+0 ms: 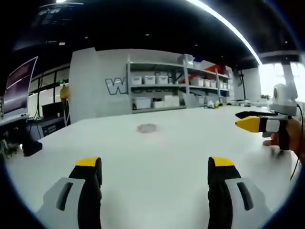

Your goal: Open the resealable bag by pulling the two sides of the seal apart until the entire bag opening is separated and visibly accessible.

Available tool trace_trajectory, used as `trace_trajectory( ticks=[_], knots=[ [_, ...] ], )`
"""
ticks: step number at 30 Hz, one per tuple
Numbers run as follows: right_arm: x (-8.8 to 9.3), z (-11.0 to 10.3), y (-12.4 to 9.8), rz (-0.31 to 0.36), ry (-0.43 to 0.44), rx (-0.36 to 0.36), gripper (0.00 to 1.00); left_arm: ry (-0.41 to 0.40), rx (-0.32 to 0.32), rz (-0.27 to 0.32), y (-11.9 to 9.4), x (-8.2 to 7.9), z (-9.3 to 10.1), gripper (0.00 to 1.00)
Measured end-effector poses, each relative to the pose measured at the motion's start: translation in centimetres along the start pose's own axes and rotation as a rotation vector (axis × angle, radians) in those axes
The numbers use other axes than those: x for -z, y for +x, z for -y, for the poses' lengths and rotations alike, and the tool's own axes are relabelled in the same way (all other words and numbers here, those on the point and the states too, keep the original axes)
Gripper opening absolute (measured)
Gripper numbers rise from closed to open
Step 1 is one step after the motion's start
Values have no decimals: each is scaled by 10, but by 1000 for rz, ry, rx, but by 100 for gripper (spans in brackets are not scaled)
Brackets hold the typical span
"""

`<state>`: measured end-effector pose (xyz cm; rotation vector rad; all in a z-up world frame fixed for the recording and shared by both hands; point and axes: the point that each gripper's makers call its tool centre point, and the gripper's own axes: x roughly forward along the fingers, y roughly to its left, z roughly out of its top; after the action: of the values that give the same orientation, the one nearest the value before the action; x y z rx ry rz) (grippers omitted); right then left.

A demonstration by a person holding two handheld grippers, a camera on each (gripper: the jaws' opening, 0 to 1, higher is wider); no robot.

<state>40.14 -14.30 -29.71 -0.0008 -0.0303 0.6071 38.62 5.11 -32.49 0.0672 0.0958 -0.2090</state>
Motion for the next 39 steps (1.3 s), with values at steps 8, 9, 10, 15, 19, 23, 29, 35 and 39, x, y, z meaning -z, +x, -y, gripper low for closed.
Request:
trace_trajectory(
  ticks=[8, 9, 10, 15, 19, 23, 29, 35, 39],
  knots=[
    [3, -8, 1, -17, -16, -45, 50, 14, -1, -6, 0, 2, 1, 91],
    [4, -8, 1, -17, -18, -45, 49, 16, 0, -5, 0, 2, 2, 91],
    [4, -8, 1, -20, -19, -45, 48, 18, 0, -6, 0, 2, 2, 91],
    [4, -9, 1, -21, -21, -51, 45, 14, 4, -12, 0, 3, 2, 91],
    [4, -9, 1, -21, -22, -53, 44, 11, 6, -8, 0, 3, 3, 91],
    [4, -9, 1, -23, -23, -55, 44, 8, 7, -8, 0, 3, 3, 91],
    [4, -8, 2, -25, -23, -55, 43, 8, 10, -11, 0, 4, 3, 90],
    [3, -7, 3, -26, -23, -60, 42, 8, 12, -14, 0, 4, 3, 90],
    [4, -7, 5, -29, -26, -64, 41, 8, 12, -15, 1, 4, 3, 90]
  ],
)
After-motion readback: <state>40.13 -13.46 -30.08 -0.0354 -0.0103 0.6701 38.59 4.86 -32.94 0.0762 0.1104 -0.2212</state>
